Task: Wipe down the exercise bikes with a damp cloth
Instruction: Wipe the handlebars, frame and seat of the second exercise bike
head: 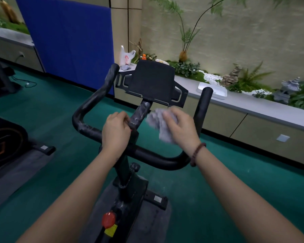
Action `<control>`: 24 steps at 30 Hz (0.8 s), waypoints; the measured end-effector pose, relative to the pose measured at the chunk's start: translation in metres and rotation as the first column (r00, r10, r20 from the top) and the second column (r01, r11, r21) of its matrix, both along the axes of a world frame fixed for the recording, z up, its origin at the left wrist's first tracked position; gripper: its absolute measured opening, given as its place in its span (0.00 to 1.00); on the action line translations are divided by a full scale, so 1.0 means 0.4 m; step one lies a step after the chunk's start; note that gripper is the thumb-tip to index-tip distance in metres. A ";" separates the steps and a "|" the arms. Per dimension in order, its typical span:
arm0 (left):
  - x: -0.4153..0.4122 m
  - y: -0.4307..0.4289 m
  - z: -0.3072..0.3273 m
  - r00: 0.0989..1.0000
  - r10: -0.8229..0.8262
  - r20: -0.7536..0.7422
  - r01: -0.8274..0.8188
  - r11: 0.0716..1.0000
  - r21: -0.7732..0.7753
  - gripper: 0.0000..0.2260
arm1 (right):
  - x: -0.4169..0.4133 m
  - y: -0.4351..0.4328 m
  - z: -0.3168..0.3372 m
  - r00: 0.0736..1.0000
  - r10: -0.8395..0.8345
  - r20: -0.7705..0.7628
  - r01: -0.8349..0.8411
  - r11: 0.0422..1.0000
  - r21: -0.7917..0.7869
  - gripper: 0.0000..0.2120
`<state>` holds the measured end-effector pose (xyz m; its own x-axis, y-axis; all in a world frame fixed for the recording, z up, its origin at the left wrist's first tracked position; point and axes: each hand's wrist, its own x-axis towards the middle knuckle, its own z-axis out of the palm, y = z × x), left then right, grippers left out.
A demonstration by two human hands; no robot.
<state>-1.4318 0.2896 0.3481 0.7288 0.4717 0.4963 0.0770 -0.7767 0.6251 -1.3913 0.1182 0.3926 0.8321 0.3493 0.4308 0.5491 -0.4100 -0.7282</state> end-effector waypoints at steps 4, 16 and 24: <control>-0.001 -0.005 0.001 1.000 0.029 0.004 -0.029 0.999 -0.033 0.09 | 0.090 0.138 -0.003 0.994 0.018 0.106 -0.007 0.994 -0.106 0.11; -0.001 -0.010 -0.002 0.992 0.126 0.001 -0.126 0.992 -0.002 0.07 | 0.189 0.149 -0.082 0.796 0.562 0.227 -0.197 0.594 -0.780 0.20; 0.002 -0.015 0.007 0.988 0.155 -0.020 -0.155 0.988 0.018 0.06 | 0.210 0.176 -0.060 0.825 0.492 0.278 -0.082 0.591 -0.803 0.20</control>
<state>-1.4311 0.2835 0.3510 0.6583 0.5714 0.4901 0.2105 -0.7648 0.6089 -1.3072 0.1886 0.3685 0.4166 0.8914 0.1783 0.8940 -0.4373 0.0973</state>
